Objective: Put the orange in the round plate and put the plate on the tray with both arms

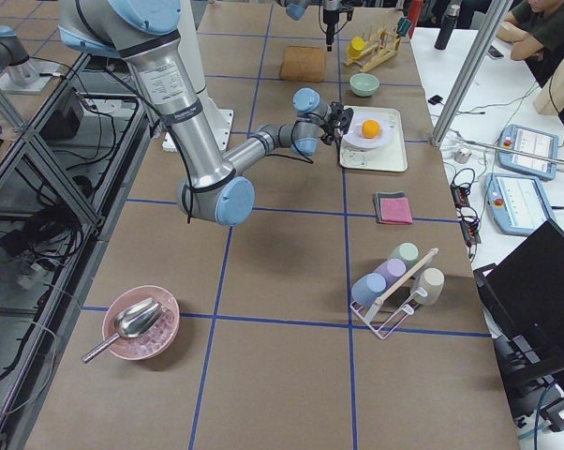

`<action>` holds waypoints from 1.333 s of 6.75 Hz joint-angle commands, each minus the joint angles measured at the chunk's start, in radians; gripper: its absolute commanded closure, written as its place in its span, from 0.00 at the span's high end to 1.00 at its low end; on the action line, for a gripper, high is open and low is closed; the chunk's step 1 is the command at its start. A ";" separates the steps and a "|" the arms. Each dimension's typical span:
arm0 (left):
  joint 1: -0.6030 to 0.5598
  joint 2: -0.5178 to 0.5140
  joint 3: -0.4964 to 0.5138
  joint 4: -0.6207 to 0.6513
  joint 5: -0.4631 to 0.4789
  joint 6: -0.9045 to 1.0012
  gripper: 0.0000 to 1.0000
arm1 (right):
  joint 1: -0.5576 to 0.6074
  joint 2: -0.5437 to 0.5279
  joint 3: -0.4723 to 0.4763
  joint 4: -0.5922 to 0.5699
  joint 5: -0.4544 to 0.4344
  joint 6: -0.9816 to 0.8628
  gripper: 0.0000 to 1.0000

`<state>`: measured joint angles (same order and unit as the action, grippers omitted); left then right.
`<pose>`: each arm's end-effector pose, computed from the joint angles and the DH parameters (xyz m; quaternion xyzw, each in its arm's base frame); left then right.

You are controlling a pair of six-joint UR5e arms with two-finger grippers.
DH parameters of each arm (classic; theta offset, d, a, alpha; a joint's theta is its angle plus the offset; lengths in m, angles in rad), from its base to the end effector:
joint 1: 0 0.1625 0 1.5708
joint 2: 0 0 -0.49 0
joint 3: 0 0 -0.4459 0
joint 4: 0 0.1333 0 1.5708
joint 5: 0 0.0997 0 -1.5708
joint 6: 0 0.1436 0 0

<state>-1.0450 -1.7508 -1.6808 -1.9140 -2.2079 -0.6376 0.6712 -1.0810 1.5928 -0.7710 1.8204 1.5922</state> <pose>0.2917 -0.5981 0.5511 0.0835 0.4111 0.0469 0.9065 -0.5494 -0.5613 0.3158 0.0996 -0.6049 0.1955 0.7655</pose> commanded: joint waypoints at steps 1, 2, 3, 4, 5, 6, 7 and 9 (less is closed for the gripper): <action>-0.042 0.051 -0.006 0.001 -0.001 0.097 0.98 | 0.135 -0.071 0.157 -0.274 0.228 -0.348 1.00; -0.109 0.107 -0.008 0.000 -0.012 0.208 0.98 | 0.180 -0.114 0.168 -0.321 0.281 -0.502 1.00; -0.166 0.167 -0.005 0.001 -0.012 0.331 0.98 | 0.247 -0.164 0.167 -0.327 0.287 -0.625 1.00; -0.214 0.210 -0.005 0.006 -0.019 0.411 0.98 | 0.314 -0.168 0.159 -0.393 0.286 -0.649 1.00; -0.254 0.236 -0.002 0.016 -0.070 0.476 0.98 | 0.394 -0.168 0.156 -0.493 0.292 -0.681 1.00; -0.277 0.252 0.000 0.019 -0.076 0.490 0.98 | 0.460 -0.190 0.179 -0.605 0.304 -0.865 1.00; -0.292 0.255 0.000 0.033 -0.076 0.490 0.98 | 0.531 -0.256 0.224 -0.766 0.362 -1.073 1.00; -0.314 0.258 0.013 0.035 -0.075 0.490 0.98 | 0.696 -0.418 0.249 -0.886 0.446 -1.366 1.00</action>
<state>-1.3443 -1.4954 -1.6757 -1.8813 -2.2823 -0.1487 1.2757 -1.4023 1.8274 -1.5961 2.2161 0.3882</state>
